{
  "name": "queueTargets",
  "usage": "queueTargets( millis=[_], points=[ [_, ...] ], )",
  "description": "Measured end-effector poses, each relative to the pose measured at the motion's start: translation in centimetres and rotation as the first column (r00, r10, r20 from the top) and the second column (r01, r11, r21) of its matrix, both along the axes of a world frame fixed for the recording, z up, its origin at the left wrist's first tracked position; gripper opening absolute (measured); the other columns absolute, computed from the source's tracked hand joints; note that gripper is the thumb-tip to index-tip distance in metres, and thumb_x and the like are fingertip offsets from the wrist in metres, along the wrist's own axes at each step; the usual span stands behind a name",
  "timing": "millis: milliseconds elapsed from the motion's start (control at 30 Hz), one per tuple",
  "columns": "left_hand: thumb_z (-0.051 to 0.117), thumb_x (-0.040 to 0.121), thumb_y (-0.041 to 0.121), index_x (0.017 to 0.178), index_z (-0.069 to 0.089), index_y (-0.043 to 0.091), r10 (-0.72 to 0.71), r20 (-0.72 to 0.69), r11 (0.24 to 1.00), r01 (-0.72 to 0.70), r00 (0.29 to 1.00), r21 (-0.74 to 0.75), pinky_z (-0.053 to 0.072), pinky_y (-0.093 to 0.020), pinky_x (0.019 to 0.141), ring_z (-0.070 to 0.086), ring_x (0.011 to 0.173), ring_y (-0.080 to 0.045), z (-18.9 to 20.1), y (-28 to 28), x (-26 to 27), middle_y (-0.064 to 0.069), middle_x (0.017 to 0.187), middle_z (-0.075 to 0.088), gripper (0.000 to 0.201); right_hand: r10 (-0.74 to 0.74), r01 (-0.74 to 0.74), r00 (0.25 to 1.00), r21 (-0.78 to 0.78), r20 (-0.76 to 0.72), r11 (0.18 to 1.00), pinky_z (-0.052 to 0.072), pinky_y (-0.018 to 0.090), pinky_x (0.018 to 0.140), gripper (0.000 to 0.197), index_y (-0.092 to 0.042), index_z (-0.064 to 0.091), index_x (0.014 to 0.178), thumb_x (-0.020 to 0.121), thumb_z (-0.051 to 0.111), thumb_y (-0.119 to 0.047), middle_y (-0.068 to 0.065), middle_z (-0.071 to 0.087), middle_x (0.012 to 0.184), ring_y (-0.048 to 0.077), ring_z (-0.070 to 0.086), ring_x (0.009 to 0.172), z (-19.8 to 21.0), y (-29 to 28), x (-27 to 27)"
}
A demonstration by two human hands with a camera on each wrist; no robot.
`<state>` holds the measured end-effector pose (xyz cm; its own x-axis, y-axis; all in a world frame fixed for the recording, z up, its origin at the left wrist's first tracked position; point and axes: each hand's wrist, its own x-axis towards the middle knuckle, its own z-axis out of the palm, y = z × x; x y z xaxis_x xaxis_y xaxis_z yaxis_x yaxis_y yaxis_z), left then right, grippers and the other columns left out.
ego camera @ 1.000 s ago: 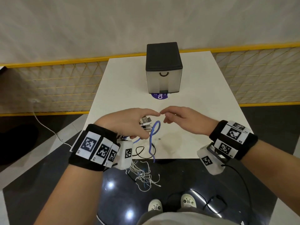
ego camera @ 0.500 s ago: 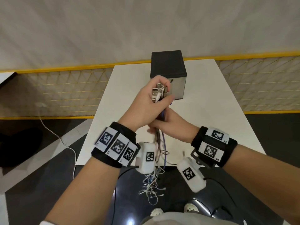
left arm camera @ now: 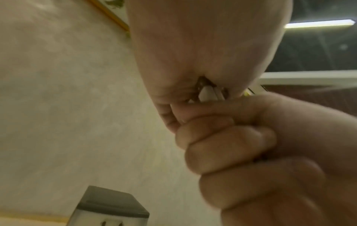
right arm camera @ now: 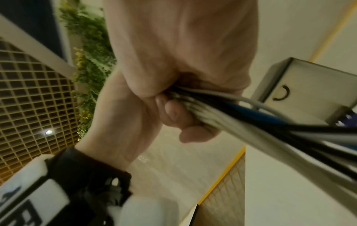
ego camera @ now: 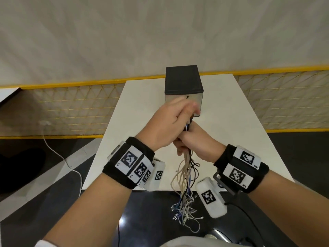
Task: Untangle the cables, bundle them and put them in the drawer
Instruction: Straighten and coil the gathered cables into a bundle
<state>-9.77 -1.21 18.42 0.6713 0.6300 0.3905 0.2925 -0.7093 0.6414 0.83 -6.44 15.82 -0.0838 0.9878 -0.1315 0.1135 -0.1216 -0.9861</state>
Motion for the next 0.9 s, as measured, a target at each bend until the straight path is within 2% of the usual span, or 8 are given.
queueTargets(
  millis=[133, 367, 500, 567, 633, 733, 833, 900],
  points=[
    [0.058, 0.097, 0.042, 0.105, 0.061, 0.019, 0.027, -0.113, 0.999, -0.024, 0.993, 0.028, 0.046, -0.023, 0.082, 0.056, 0.095, -0.011, -0.8, 0.1, 0.5, 0.005, 0.101, 0.059, 0.024, -0.034, 0.025, 0.977, 0.048, 0.210, 0.999, 0.039, 0.021, 0.044, 0.021, -0.010, 0.048, 0.068, 0.085, 0.045, 0.002, 0.001, 0.048, 0.051, 0.013, 0.044, 0.041, 0.4, 0.0, 0.7],
    [0.054, 0.099, 0.017, 0.093, 0.049, 0.011, 0.107, 0.054, 0.994, -0.108, 0.993, 0.030, 0.043, -0.021, 0.066, 0.051, 0.073, -0.011, -0.8, -0.6, 1.9, 0.005, 0.082, 0.053, 0.010, -0.016, 0.015, 0.999, 0.018, 0.044, 1.000, 0.042, 0.024, 0.047, 0.006, -0.003, 0.060, 0.080, 0.075, 0.063, -0.001, 0.006, 0.051, 0.063, 0.015, 0.045, 0.050, -0.4, 0.4, 2.1],
    [0.050, 0.102, 0.021, 0.094, 0.049, 0.011, 0.203, 0.151, 0.978, -0.192, 0.967, -0.084, 0.037, -0.017, 0.054, 0.044, 0.057, -0.007, 0.2, 0.2, 2.0, 0.005, 0.069, 0.049, 0.013, 0.038, -0.031, 0.975, -0.038, 0.219, 0.999, 0.042, 0.024, 0.050, 0.035, -0.009, 0.047, 0.056, 0.079, 0.072, -0.012, 0.003, 0.041, 0.050, 0.014, 0.043, 0.045, -1.5, -0.5, 2.6],
    [0.050, 0.102, 0.029, 0.099, 0.052, 0.013, 0.275, 0.065, 0.954, -0.263, 0.959, -0.144, 0.041, -0.021, 0.062, 0.047, 0.064, -0.004, 0.0, 1.3, 1.7, 0.004, 0.078, 0.051, 0.017, -0.067, 0.078, 0.969, -0.038, 0.239, 0.996, 0.031, 0.023, 0.044, 0.044, -0.016, 0.035, 0.052, 0.081, 0.067, -0.007, -0.002, 0.030, 0.045, 0.014, 0.030, 0.039, -1.9, -0.4, 3.2],
    [0.054, 0.100, 0.031, 0.113, 0.056, 0.017, 0.344, -0.048, 0.936, -0.339, 0.938, 0.093, 0.047, -0.030, 0.085, 0.054, 0.096, -0.012, -0.4, 2.0, 1.1, 0.000, 0.105, 0.055, 0.019, -0.114, 0.130, 0.954, -0.042, 0.278, 0.991, 0.025, 0.022, 0.043, 0.043, -0.017, 0.031, 0.052, 0.079, 0.062, -0.003, -0.004, 0.026, 0.044, 0.014, 0.024, 0.038, -2.0, 0.0, 3.7],
    [0.051, 0.096, 0.036, 0.131, 0.057, 0.015, 0.088, -0.155, 0.903, -0.013, 0.984, 0.429, 0.034, -0.044, 0.112, 0.049, 0.122, -0.023, -0.6, 1.6, 1.2, -0.005, 0.131, 0.057, 0.041, -0.070, 0.071, 0.939, 0.008, 0.337, 0.997, 0.024, 0.022, 0.043, 0.038, -0.016, 0.033, 0.054, 0.077, 0.057, 0.002, -0.010, 0.027, 0.041, 0.009, 0.024, 0.036, -0.9, 0.0, 3.8],
    [0.045, 0.092, 0.062, 0.147, 0.041, 0.024, -0.117, -0.462, 0.938, 0.250, 0.879, 0.239, 0.039, -0.040, 0.106, 0.054, 0.115, -0.019, -1.9, 0.5, 1.6, 0.001, 0.127, 0.062, 0.067, 0.030, -0.056, 0.931, 0.063, 0.364, 0.996, 0.035, 0.020, 0.045, 0.014, -0.001, 0.059, 0.073, 0.079, 0.050, 0.009, -0.014, 0.045, 0.052, 0.006, 0.049, 0.051, -0.5, 0.0, 4.3],
    [0.056, 0.085, 0.067, 0.152, 0.031, 0.029, -0.112, -0.507, 0.978, 0.187, 0.855, 0.098, 0.045, -0.032, 0.095, 0.057, 0.112, -0.016, -2.8, 0.4, 1.4, 0.004, 0.129, 0.061, 0.081, 0.045, -0.049, 0.931, 0.003, 0.362, 0.999, 0.055, 0.038, 0.066, 0.026, 0.001, 0.063, 0.103, 0.077, 0.060, 0.006, 0.006, 0.066, 0.080, 0.029, 0.065, 0.079, -0.3, 0.2, 4.6]
  ],
)
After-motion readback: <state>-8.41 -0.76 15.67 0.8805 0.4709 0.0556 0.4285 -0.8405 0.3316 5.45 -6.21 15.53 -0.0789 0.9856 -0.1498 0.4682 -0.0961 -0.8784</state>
